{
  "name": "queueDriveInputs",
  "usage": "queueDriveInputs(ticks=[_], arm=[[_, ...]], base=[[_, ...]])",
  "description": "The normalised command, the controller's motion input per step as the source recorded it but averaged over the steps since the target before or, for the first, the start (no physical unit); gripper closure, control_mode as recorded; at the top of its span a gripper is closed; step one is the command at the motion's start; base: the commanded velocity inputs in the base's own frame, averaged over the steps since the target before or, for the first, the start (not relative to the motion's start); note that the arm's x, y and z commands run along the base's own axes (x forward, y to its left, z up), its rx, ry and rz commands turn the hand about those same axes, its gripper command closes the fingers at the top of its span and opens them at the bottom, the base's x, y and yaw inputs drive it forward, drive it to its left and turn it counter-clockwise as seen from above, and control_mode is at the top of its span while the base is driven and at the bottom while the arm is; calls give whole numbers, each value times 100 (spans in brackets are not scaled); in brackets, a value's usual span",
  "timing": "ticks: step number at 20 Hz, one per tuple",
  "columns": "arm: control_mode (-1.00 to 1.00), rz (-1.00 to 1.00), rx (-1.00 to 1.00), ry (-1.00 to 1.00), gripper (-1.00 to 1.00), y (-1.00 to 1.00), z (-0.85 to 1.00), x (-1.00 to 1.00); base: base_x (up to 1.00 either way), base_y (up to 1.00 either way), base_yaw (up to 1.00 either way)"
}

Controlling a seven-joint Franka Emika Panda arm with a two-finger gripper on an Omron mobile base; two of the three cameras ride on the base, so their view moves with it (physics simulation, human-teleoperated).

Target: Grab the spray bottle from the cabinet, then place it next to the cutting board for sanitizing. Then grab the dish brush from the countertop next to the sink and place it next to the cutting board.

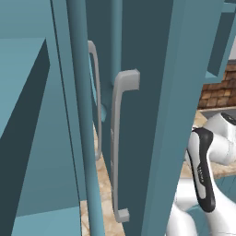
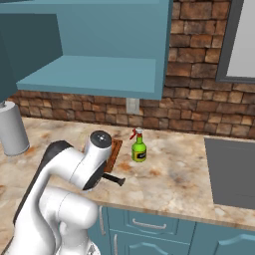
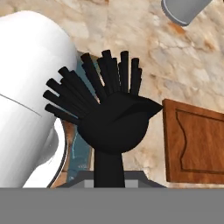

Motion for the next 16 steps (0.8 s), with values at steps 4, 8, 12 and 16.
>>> queueDriveInputs(ticks=[4,8,12,16], arm=[[-100,7,0,0,100,87,0,15],[-100,7,0,0,100,84,0,16],[-100,5,0,-2,100,72,0,18],[-100,2,0,0,100,18,-1,33]], base=[[0,0,0],[0,0,0],[0,0,0],[0,0,0]])
